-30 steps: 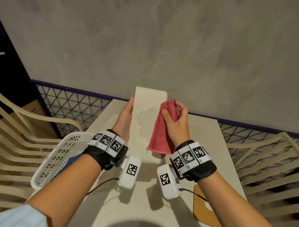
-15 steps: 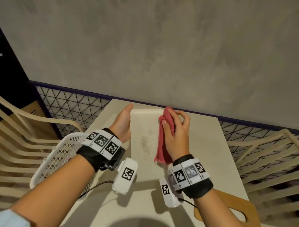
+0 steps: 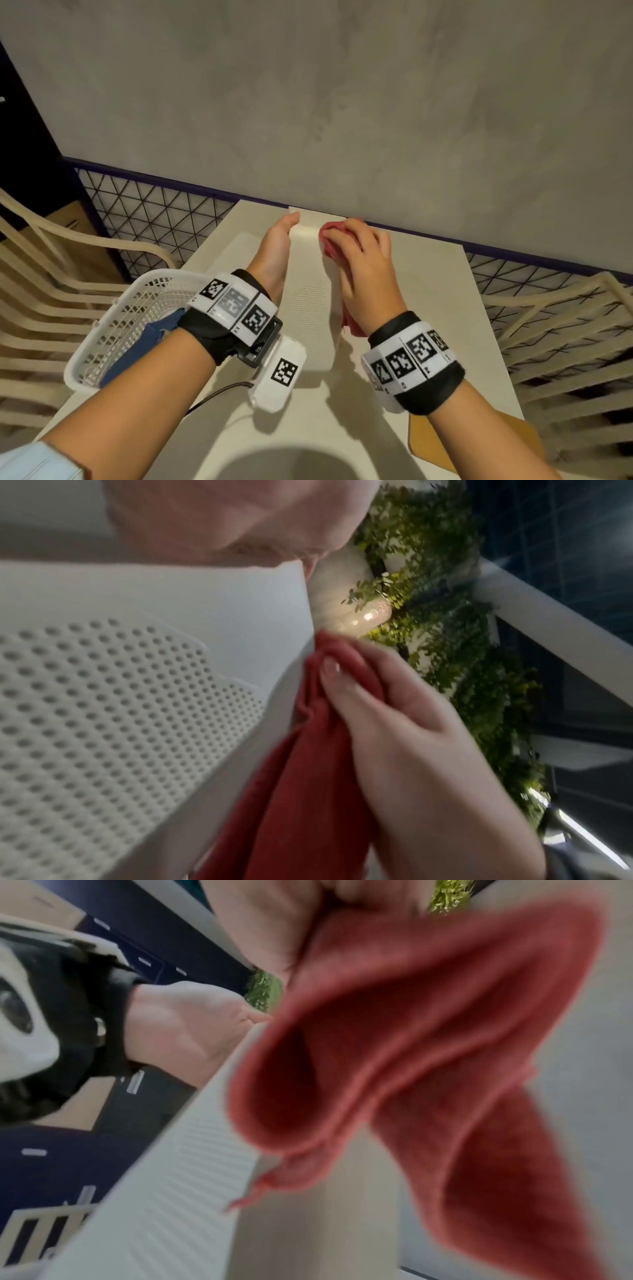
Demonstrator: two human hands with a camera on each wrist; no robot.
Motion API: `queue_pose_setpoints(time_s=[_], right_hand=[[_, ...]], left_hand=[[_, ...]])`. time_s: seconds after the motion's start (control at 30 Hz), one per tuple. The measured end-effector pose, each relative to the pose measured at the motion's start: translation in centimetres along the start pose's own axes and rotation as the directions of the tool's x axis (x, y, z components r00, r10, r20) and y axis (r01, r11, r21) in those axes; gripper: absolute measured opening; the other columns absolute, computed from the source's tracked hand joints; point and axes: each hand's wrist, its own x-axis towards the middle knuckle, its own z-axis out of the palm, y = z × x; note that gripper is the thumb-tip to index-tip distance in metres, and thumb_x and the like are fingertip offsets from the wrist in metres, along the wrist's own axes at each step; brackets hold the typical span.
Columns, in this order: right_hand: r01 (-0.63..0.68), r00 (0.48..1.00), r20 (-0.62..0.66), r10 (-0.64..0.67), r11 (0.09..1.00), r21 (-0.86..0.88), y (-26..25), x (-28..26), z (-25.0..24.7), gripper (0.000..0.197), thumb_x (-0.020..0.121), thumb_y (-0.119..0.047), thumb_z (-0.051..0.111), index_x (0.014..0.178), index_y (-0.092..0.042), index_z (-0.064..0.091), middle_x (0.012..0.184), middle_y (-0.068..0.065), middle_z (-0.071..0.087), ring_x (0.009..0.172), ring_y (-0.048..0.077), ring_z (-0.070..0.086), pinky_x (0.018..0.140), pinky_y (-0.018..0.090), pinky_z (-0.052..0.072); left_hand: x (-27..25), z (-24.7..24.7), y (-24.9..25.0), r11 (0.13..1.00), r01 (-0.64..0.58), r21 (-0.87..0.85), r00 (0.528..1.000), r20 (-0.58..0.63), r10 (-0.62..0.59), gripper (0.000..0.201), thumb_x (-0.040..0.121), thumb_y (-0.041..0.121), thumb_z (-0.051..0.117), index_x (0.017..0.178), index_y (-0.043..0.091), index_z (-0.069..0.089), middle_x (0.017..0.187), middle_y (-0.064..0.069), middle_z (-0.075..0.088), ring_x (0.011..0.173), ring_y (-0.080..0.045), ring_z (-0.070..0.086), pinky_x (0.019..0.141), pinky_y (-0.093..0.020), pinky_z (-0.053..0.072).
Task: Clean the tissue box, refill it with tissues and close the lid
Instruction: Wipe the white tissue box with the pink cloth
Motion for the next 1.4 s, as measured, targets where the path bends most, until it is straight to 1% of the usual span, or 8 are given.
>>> queue_pose_setpoints(time_s=[0.2, 0.33, 0.6, 0.8, 1.13, 1.27, 1.33, 1.4], right_hand=[[-0.013, 0.997, 0.076, 0.002, 0.990, 0.141, -0.6, 1.4, -0.8, 0.039, 0.081, -0.022, 0.064, 0.117, -0.010, 0.056, 0.104, 0.010, 0.064, 0.096, 0.021, 0.053, 0.082, 0.027, 0.041], [0.014, 1.000, 0.015, -0.015, 0.996, 0.093, 0.6, 0.6, -0.8, 0.033, 0.084, -0.035, 0.050, 0.104, -0.013, 0.064, 0.102, 0.003, 0.068, 0.093, 0.014, 0.050, 0.080, 0.015, 0.032], [0.124, 0.947, 0.278, -0.159, 0.982, 0.139, -0.5, 2.4, 0.6, 0.034, 0.085, -0.024, 0.047, 0.116, -0.018, 0.059, 0.120, 0.002, 0.062, 0.109, 0.025, 0.052, 0.094, 0.029, 0.034], [0.139, 0.976, 0.153, -0.153, 0.985, 0.103, -1.9, 0.2, 1.2, 0.039, 0.080, -0.022, 0.038, 0.107, -0.011, 0.064, 0.110, 0.005, 0.066, 0.097, 0.025, 0.052, 0.087, 0.019, 0.031], [0.069, 0.977, 0.197, -0.083, 0.995, 0.076, 0.6, 0.1, 0.6, 0.027, 0.083, -0.014, 0.056, 0.108, -0.013, 0.065, 0.111, 0.004, 0.068, 0.093, 0.026, 0.054, 0.080, 0.035, 0.046], [0.127, 0.958, 0.251, -0.142, 0.989, 0.075, -1.1, 0.8, 1.9, 0.038, 0.080, -0.023, 0.040, 0.107, -0.016, 0.066, 0.109, 0.002, 0.069, 0.093, 0.025, 0.056, 0.081, 0.032, 0.044], [0.131, 0.949, 0.279, -0.148, 0.988, 0.079, -0.1, 1.1, 1.8, 0.034, 0.080, -0.017, 0.046, 0.108, -0.017, 0.065, 0.113, 0.002, 0.067, 0.096, 0.027, 0.056, 0.084, 0.036, 0.045], [0.068, 0.964, 0.250, -0.086, 0.994, 0.080, 1.8, 0.5, 1.2, 0.032, 0.079, -0.004, 0.058, 0.107, -0.016, 0.066, 0.114, 0.003, 0.067, 0.098, 0.028, 0.055, 0.087, 0.035, 0.044]], left_hand=[[-0.3, -0.4, -1.3, 0.999, -0.038, -0.004, 0.999, -0.011, 0.038, 0.058, 0.095, 0.052, 0.024, 0.087, 0.012, 0.065, 0.070, -0.005, 0.072, 0.081, -0.021, 0.066, 0.071, -0.026, 0.052], [-0.6, -1.1, -1.1, 0.996, -0.083, -0.039, 0.995, 0.049, 0.085, 0.061, 0.095, 0.053, 0.016, 0.087, 0.015, 0.062, 0.061, 0.001, 0.073, 0.056, -0.010, 0.069, 0.050, -0.014, 0.052], [-0.5, -2.2, -1.2, 0.986, -0.164, -0.015, 0.986, -0.042, 0.163, 0.063, 0.095, 0.053, 0.020, 0.087, 0.007, 0.063, 0.074, -0.005, 0.070, 0.079, -0.017, 0.067, 0.072, -0.025, 0.053], [-1.4, -2.6, -2.0, 0.993, -0.113, 0.021, 0.993, -0.017, 0.114, 0.070, 0.091, 0.060, 0.027, 0.104, 0.000, 0.060, 0.097, -0.014, 0.066, 0.082, -0.015, 0.067, 0.082, -0.024, 0.053], [-1.5, -2.4, -1.9, 1.000, -0.002, 0.014, 0.994, -0.105, 0.004, 0.072, 0.087, 0.064, 0.032, 0.125, 0.006, 0.052, 0.117, -0.014, 0.061, 0.110, -0.022, 0.057, 0.104, -0.035, 0.038], [-1.2, -2.2, -2.6, 0.997, -0.073, 0.033, 0.996, -0.040, 0.074, 0.058, 0.097, 0.047, 0.021, 0.087, 0.004, 0.058, 0.081, -0.006, 0.065, 0.063, 0.000, 0.068, 0.064, -0.011, 0.053], [-1.3, -2.2, -2.2, 0.997, -0.061, 0.055, 0.991, -0.116, 0.067, 0.072, 0.088, 0.063, 0.031, 0.108, 0.000, 0.057, 0.111, -0.014, 0.063, 0.091, -0.001, 0.068, 0.086, -0.013, 0.051], [-0.5, -3.0, -2.6, 0.999, -0.025, 0.027, 0.988, -0.154, 0.029, 0.109, 0.058, 0.086, 0.045, 0.139, 0.014, 0.039, 0.148, -0.011, 0.038, 0.134, -0.018, 0.041, 0.115, -0.039, 0.027]])
